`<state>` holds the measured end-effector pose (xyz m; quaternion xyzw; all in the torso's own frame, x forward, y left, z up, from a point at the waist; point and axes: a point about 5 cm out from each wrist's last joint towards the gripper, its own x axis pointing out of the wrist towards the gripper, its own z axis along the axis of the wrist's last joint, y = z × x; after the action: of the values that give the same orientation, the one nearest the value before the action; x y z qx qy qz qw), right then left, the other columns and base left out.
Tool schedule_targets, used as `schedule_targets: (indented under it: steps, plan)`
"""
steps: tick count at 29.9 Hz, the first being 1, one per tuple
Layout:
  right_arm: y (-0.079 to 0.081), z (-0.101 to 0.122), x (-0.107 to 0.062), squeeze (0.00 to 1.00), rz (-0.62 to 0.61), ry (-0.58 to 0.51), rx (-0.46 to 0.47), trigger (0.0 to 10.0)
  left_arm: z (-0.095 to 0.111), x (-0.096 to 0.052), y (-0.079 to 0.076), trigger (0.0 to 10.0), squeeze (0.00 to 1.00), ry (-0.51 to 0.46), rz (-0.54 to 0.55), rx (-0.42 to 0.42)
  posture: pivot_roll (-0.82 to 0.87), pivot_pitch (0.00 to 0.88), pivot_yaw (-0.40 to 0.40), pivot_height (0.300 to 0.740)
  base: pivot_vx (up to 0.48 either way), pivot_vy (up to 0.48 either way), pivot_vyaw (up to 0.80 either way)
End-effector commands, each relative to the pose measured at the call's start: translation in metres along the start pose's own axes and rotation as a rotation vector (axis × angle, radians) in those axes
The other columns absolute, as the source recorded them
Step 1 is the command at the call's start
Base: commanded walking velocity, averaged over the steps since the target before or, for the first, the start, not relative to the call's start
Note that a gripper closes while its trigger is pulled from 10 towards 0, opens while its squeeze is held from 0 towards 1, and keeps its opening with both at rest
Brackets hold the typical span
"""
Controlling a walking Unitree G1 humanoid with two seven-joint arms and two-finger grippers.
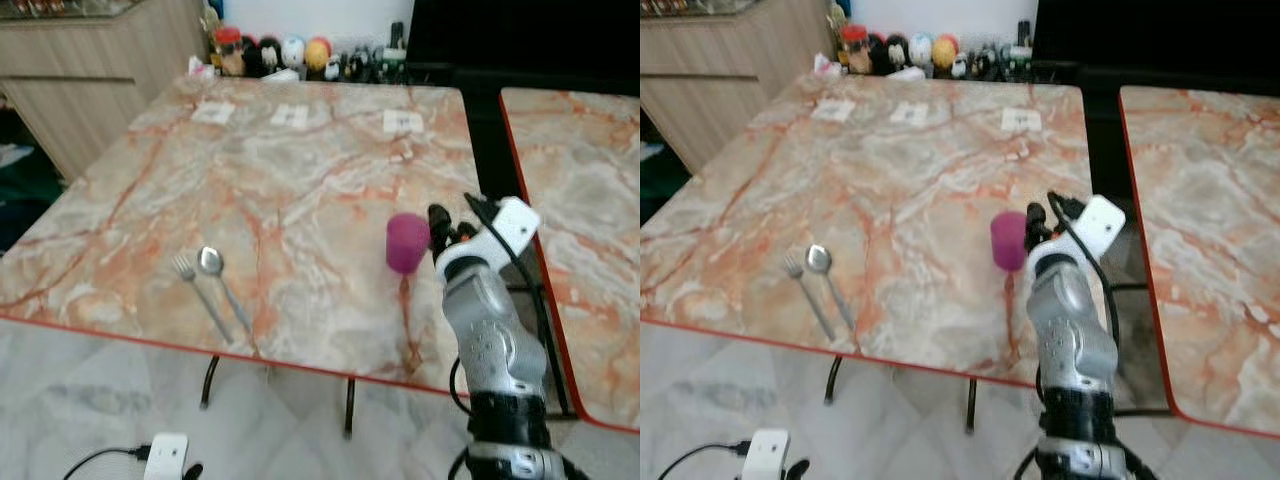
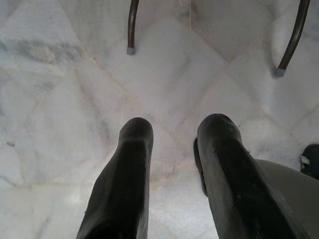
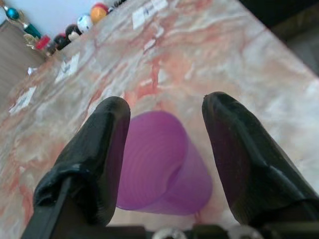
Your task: Setting the table
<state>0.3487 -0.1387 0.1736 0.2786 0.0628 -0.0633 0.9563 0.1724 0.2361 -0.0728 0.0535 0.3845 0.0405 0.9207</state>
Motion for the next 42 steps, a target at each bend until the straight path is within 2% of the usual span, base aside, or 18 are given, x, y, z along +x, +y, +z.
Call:
schedule_targets:
  steps: [1,9,19,28,39,41,42]
  plan:
    - [0.002,0.003,0.005,0.00,-0.006,0.013,0.006,10.0,-0.009,-0.002,-0.001,10.0,0.00,0.041,-0.010,0.008,-0.04,0.097,0.037,0.740,0.000,0.000,0.00]
    - [0.000,0.009,0.014,0.00,-0.042,0.039,-0.016,10.0,-0.010,-0.003,0.000,10.0,0.00,0.045,-0.013,0.005,-0.03,0.099,0.039,0.740,0.000,0.000,0.00]
    - [-0.006,0.003,0.014,0.00,-0.051,0.092,-0.051,10.0,-0.009,-0.003,0.001,10.0,0.00,0.042,-0.016,0.008,-0.03,0.101,0.041,0.740,0.000,0.000,0.00]
    - [-0.003,-0.002,0.015,0.00,-0.020,0.133,-0.060,10.0,-0.008,-0.003,0.001,10.0,0.00,0.037,-0.020,0.008,-0.03,0.101,0.042,0.740,0.000,0.000,0.00]
    - [-0.008,-0.009,0.015,0.00,-0.036,0.160,-0.061,9.8,-0.011,-0.003,0.001,10.0,0.00,0.047,-0.021,0.009,-0.03,0.103,0.041,0.740,0.000,0.000,0.00]
    - [-0.009,-0.010,0.015,0.00,-0.039,0.164,-0.056,0.0,-0.012,-0.004,0.001,10.0,0.00,0.051,-0.022,0.009,-0.03,0.103,0.042,0.740,0.000,0.000,0.00]
    - [-0.009,-0.010,0.015,0.00,-0.039,0.164,-0.056,0.0,-0.012,-0.004,0.001,10.0,0.00,0.051,-0.022,0.009,-0.03,0.103,0.042,0.740,0.000,0.000,0.00]
